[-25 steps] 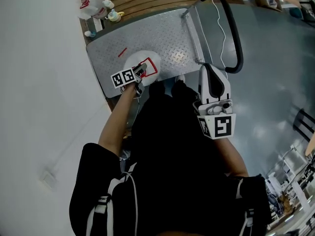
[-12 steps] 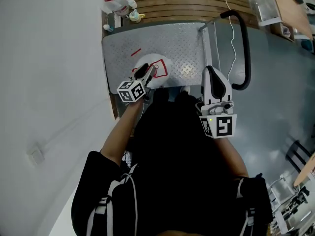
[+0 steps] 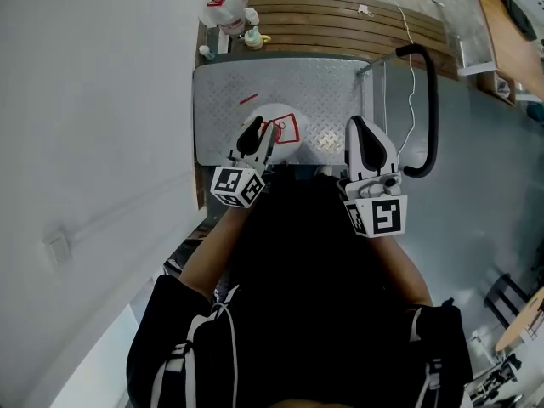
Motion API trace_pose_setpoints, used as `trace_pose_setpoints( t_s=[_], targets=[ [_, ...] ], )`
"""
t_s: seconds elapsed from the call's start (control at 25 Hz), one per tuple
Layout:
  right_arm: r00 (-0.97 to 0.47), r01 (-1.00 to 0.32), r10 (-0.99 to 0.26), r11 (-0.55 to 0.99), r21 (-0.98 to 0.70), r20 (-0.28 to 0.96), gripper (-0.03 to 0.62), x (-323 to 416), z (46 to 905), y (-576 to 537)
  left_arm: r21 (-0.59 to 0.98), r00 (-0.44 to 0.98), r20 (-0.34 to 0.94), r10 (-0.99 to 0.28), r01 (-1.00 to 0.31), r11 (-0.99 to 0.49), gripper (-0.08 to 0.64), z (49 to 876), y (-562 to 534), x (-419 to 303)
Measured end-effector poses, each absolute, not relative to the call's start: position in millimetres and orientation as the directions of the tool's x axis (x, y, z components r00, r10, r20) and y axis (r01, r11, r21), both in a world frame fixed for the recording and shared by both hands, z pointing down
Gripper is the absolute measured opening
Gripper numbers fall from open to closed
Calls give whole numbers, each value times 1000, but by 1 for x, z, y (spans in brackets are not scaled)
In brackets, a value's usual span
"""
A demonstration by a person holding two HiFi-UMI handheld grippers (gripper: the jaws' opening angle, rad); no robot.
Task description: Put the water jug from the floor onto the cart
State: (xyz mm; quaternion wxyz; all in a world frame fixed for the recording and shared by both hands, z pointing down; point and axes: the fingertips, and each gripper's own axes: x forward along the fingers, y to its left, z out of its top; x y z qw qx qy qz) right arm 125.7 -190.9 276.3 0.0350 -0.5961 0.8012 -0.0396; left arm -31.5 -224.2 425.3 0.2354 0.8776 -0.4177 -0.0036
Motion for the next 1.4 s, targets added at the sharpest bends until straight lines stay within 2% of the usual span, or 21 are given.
trace_pose_setpoints(
  t_s=[0.2,0.4,0.68,1.4],
  targets=[
    [-319,-942,-947,320,-98,-28,18,125,271,-197,339,650,67,-757,-728,-595,64,368,-225,-19],
    [-368,-924,-929,371,-88,-49,18,120,265,-198,194,597,44,-801,-791,-580,18,332,-221,-12],
    [-385,-917,-921,389,-86,-57,18,128,263,-195,127,558,25,-829,-824,-552,18,323,-210,-6],
    [-436,-891,-899,437,-123,-39,18,156,281,-165,89,546,58,-836,-837,-540,18,321,-169,41]
  ],
)
